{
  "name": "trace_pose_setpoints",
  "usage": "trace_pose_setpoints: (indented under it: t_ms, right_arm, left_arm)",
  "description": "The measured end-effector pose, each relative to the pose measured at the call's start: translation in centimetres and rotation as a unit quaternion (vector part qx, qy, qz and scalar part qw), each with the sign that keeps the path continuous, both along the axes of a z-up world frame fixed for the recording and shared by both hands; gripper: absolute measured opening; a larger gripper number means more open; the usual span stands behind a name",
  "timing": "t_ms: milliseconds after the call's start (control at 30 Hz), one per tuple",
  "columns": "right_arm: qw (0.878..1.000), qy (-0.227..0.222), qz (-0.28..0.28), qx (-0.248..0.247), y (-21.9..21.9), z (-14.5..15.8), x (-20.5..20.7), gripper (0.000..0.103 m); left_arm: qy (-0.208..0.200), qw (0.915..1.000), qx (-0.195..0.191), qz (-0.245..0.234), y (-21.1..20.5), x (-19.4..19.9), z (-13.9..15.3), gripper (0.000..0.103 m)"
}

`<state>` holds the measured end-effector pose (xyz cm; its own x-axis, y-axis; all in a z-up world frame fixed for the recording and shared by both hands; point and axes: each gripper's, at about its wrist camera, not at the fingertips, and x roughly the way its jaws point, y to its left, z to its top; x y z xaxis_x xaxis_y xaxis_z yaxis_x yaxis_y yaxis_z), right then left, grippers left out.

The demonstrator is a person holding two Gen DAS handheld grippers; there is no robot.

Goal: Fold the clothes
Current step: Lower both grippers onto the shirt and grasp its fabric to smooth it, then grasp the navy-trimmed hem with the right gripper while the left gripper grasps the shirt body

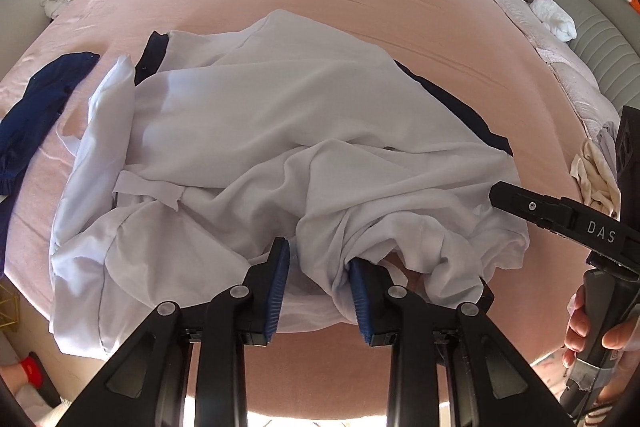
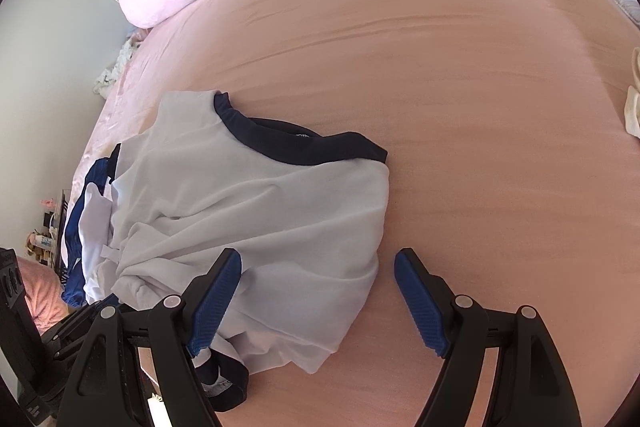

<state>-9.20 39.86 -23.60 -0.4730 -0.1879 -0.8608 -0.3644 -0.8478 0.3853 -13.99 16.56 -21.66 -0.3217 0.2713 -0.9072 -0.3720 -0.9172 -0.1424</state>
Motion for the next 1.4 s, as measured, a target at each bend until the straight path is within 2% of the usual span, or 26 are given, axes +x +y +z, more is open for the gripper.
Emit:
trace_pose_setpoints:
  t_ms: [233,433,667,867,1100,1267,1300,1333,1400]
  right_arm:
    - [1.0,0.005,0.01,0.0,-0.7,0.1,-0.4,0.079]
    - [0.999,0.018,0.023,-0.022,-1.3,0.2,-1.7,0.079]
    - [0.997,0.026,0.047,-0.051,-3.8,-0.2,-4.4,0.079]
    - [0.995,0.038,0.07,-0.056,-6.2,-0.5,-7.0,0.079]
    - [0.993,0.068,0.074,-0.065,-7.0,-1.1,-10.0,0.079]
    - [0.991,0.083,0.079,-0.066,-7.2,-1.2,-10.7,0.079]
    - [0.991,0.084,0.078,-0.067,-7.2,-1.2,-10.6,0.074]
    - [0.991,0.081,0.08,-0.069,-7.4,-1.3,-10.7,0.057]
    - [0.99,0.073,0.089,-0.077,-7.7,-1.6,-10.8,0.035]
  left_arm:
    - [-0.017,0.9993,0.003,0.032,-3.4,-0.9,0.2,0.027]
    - [-0.009,0.9977,-0.015,0.065,-7.2,-1.7,0.9,0.027]
    - [-0.029,0.9937,0.0,0.109,-10.3,-2.6,0.3,0.027]
    - [-0.04,0.9925,-0.002,0.116,-12.4,-3.0,-0.1,0.027]
    - [-0.058,0.991,0.016,0.119,-14.2,-3.5,-0.7,0.028]
    - [-0.049,0.9928,0.007,0.109,-14.0,-3.5,-0.9,0.028]
    - [-0.049,0.993,0.006,0.107,-14.0,-3.5,-0.9,0.028]
    - [-0.05,0.993,0.005,0.107,-14.0,-3.6,-1.0,0.028]
    - [-0.053,0.9929,0.006,0.106,-14.0,-3.6,-1.1,0.028]
